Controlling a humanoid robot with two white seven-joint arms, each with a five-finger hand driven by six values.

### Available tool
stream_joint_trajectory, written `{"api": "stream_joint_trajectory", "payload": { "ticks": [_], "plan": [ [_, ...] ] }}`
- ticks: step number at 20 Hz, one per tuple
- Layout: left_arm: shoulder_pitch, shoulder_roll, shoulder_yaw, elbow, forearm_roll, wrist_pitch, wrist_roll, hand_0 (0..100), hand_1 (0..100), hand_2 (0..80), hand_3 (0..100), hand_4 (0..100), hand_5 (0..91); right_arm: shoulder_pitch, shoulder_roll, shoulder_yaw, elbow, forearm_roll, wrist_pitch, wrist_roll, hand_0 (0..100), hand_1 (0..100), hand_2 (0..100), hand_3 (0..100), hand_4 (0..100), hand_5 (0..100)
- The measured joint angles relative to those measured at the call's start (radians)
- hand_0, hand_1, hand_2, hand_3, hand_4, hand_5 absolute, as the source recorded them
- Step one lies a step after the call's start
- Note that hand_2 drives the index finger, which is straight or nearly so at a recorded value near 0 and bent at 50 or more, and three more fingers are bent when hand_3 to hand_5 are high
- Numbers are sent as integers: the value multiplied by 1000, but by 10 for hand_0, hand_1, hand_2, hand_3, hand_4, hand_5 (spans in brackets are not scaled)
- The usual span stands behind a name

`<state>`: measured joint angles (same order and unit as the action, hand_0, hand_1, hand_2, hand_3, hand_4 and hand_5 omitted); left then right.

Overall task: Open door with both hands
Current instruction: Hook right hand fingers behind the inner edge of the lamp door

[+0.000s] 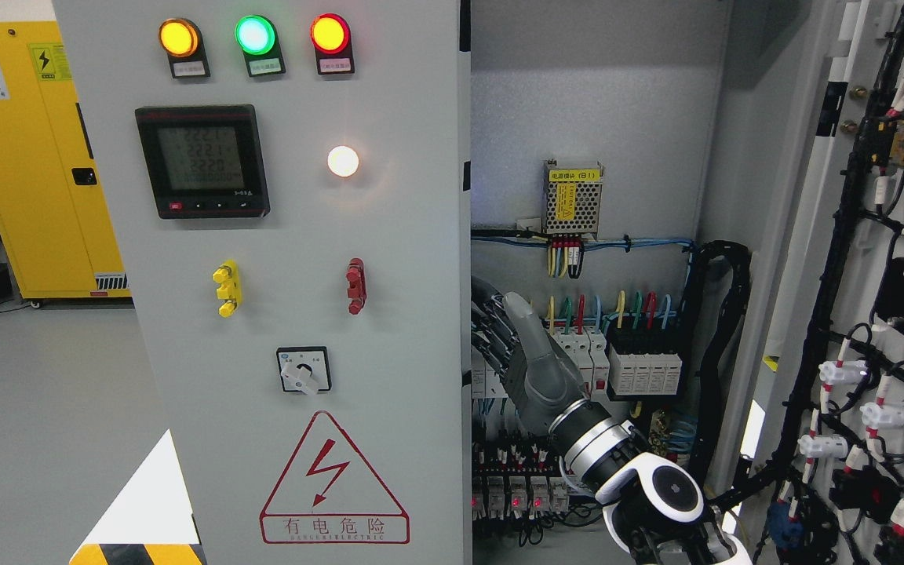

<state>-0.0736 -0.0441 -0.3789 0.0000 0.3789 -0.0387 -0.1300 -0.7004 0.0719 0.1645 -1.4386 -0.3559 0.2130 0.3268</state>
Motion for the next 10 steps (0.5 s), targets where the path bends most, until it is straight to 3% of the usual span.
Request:
{"api": "stream_joint_trajectory", "payload": {
  "ticks": [6, 10],
  "plan": [
    [0, -1, 0, 0, 0, 0, 0, 0, 0, 0, 74, 0, 0, -6, -1, -8, 18, -2, 0, 61, 218, 90, 0, 0, 0, 0],
    [0, -2, 0, 0, 0, 0, 0, 0, 0, 0, 73, 0, 0, -13, -1, -17, 28, -3, 0, 81, 218, 90, 0, 0, 0, 0]
  ]
}}
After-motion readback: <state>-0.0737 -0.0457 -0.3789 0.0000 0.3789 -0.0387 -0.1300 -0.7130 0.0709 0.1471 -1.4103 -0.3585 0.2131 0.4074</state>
